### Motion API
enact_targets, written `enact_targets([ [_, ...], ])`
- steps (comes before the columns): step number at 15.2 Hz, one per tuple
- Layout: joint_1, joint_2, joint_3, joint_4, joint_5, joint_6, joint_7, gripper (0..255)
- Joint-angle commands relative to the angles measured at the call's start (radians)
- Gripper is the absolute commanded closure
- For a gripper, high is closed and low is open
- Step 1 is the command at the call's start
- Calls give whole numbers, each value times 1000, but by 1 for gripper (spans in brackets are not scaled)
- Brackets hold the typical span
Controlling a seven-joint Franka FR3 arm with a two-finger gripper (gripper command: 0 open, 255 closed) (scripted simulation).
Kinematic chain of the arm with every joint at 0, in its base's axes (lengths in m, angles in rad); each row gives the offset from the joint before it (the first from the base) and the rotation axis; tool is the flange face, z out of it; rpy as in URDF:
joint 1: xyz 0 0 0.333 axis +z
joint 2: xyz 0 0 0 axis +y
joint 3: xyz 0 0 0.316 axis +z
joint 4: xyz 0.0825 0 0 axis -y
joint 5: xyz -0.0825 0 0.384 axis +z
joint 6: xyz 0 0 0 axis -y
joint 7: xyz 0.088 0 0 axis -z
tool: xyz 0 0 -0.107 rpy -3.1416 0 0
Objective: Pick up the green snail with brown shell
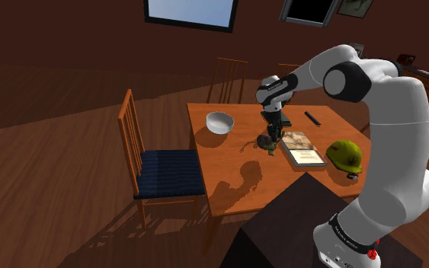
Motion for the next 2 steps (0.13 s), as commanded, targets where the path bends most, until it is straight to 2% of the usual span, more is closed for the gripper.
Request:
enact_targets([
  [1,1,-12,-1,-1,-2,-11,-1,255],
  [2,1,-12,-1,-1,-2,-11,-1,255],
])
